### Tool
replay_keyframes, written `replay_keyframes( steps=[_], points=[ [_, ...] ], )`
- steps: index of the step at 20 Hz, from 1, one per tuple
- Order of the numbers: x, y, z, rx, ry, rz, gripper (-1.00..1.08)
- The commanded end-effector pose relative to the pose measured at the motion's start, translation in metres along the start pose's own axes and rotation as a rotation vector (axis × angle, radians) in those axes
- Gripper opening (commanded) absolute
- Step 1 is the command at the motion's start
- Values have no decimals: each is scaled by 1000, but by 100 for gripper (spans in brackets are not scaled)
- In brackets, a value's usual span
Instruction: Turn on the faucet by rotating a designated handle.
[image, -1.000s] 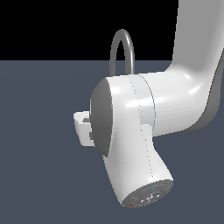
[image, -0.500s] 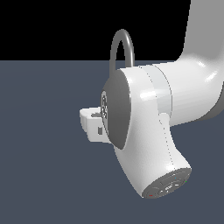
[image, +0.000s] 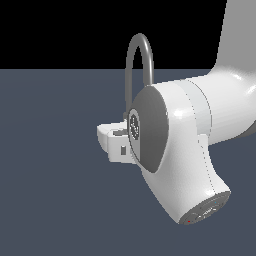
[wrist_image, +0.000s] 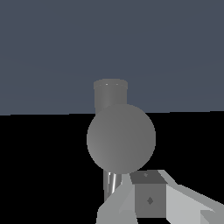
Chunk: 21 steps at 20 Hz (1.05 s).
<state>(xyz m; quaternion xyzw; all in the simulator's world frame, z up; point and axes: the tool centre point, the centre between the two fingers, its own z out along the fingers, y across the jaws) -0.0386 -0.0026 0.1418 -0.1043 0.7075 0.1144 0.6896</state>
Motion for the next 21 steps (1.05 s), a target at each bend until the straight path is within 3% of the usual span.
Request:
replay_keyframes(
  steps=[1,3,4,21],
  points=[
    [-4,-51,-3,79,-17,-19,-100],
    [-5,-57,-3,83,-21,-21,-100],
    [1,-4,-1,-10,-6,4,-100],
    [38,-72,-3,83,-23,-21,-100]
  ],
)
